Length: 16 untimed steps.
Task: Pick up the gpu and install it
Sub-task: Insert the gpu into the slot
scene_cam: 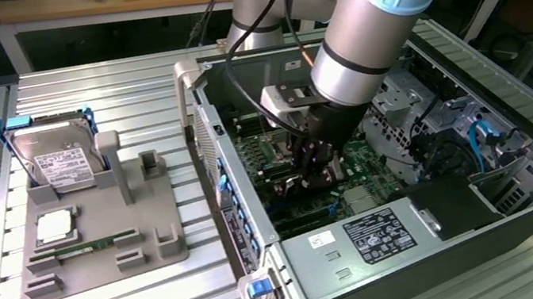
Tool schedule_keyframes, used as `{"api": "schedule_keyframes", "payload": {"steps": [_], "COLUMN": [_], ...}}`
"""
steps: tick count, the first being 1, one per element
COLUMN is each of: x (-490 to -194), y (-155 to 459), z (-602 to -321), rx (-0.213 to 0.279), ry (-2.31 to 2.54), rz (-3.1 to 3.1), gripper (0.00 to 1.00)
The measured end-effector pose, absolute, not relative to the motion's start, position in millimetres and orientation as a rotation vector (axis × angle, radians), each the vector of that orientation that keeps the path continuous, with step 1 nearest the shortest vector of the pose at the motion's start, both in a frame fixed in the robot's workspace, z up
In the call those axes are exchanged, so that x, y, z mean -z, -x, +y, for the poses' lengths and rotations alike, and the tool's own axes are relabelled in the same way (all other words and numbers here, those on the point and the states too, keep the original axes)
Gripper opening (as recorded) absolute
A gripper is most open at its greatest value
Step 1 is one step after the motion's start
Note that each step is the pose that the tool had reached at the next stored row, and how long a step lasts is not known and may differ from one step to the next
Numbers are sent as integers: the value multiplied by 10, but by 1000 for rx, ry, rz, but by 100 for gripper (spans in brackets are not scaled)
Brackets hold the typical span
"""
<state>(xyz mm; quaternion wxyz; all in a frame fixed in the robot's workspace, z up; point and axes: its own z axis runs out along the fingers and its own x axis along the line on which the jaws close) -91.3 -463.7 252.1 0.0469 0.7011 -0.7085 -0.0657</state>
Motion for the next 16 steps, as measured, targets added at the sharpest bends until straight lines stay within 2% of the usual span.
{"api": "schedule_keyframes", "payload": {"steps": [16], "x": [-2512], "y": [913], "z": [-4635], "rx": [201], "ry": [-2140], "rz": [-2163], "gripper": [27]}}
